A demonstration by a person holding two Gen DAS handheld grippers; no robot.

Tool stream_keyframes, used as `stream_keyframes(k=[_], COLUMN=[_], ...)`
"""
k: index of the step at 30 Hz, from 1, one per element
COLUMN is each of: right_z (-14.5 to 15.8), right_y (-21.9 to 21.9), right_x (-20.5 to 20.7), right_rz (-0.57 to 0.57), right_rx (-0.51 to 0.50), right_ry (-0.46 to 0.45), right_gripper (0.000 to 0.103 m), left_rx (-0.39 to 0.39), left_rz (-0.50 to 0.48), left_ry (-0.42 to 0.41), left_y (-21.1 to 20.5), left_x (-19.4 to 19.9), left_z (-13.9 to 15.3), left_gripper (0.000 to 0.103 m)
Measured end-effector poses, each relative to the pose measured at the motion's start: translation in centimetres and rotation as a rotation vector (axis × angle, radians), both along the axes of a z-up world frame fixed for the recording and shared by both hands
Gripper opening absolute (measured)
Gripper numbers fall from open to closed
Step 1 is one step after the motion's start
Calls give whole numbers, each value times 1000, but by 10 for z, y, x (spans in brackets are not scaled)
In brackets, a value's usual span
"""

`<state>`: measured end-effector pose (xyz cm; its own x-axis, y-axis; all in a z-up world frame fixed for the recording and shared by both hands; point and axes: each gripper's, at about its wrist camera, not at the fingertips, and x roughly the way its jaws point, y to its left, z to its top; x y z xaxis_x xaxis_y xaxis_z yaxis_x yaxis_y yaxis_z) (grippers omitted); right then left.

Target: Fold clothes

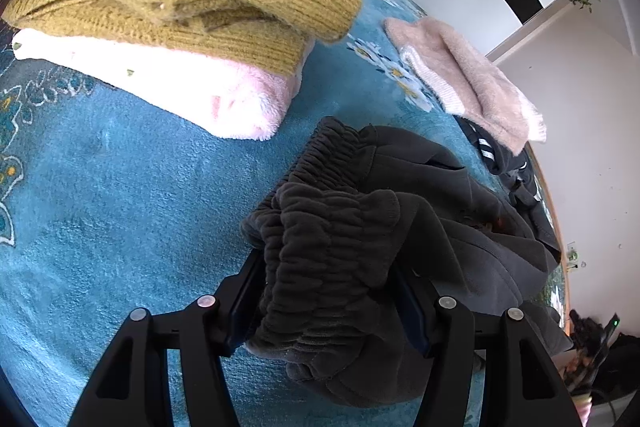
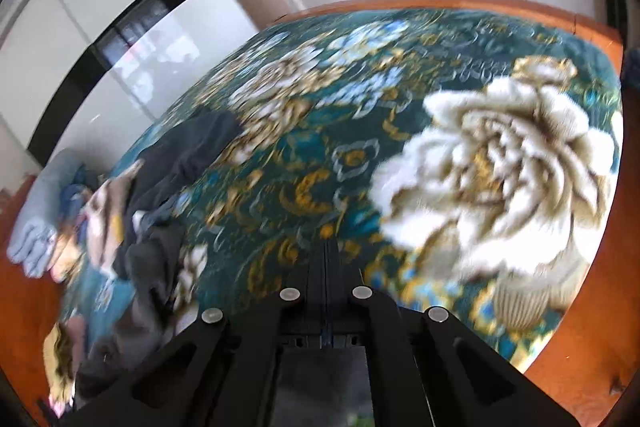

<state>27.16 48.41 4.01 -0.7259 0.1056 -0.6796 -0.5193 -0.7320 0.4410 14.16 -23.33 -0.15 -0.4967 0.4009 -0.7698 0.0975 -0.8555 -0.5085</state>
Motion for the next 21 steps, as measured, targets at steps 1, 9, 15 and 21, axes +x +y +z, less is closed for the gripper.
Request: stream_keyframes(k=[1,9,15,21], right_z=[-1,-12,-67,-66], right_y=[-3,-46,-83,-68], right_x=[8,58,36,26], right_rz=[7,263,345,217], right_rx=[-3,-201,-389,-537], right_ry=[1,91,74,273], right_gripper=[0,57,57,56], left_rx=[-6,-46,-15,24], left_rz=[0,9,7,3], left_ry=[0,6,-1,-1], left_y=[1,9,4,-2], left_x=[0,-3,2,10], left_z=[0,4,5,3], left_gripper=[65,65,65,65])
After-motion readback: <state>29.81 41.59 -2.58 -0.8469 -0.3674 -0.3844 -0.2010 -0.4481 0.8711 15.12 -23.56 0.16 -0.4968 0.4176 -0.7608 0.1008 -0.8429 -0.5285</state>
